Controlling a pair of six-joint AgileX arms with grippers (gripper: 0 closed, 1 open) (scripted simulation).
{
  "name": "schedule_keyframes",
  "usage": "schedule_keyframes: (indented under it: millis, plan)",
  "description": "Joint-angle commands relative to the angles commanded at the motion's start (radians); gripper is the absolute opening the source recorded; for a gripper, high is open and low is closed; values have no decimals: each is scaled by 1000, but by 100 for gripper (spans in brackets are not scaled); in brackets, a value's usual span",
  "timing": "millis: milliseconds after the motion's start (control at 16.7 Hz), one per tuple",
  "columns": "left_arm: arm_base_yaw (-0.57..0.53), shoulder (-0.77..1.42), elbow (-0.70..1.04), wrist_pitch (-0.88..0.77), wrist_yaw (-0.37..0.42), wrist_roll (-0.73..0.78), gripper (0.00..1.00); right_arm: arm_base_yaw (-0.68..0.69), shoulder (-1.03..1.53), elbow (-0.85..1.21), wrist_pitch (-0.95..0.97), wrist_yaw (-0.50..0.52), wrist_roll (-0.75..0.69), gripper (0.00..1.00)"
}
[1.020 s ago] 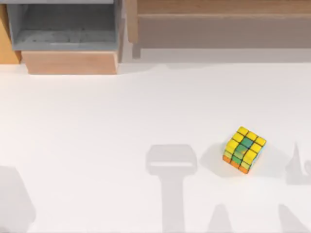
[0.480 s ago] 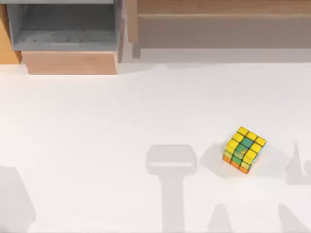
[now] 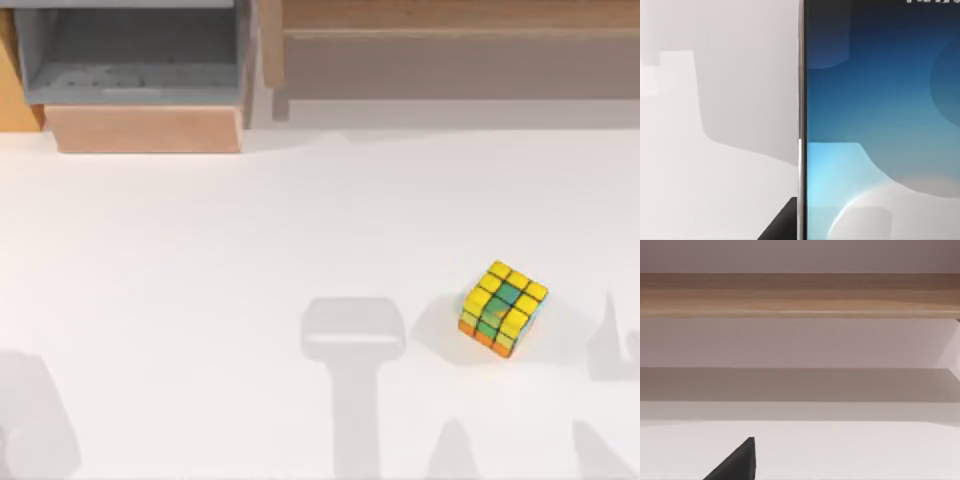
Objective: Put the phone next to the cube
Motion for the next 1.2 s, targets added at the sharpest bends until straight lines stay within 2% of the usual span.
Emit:
schedule_keyframes:
  millis: [300,600,900,1200]
  plan:
    - [-7,-14,19,0,-2,-6,0,0,0,0,0,0,0,100]
    - [-88,-25,192,-21,-3,-80,0,0,0,0,0,0,0,100]
    - [-243,63,449,-64,1,-214,0,0,0,0,0,0,0,100]
    - [-447,188,711,-131,2,-390,0,0,0,0,0,0,0,100]
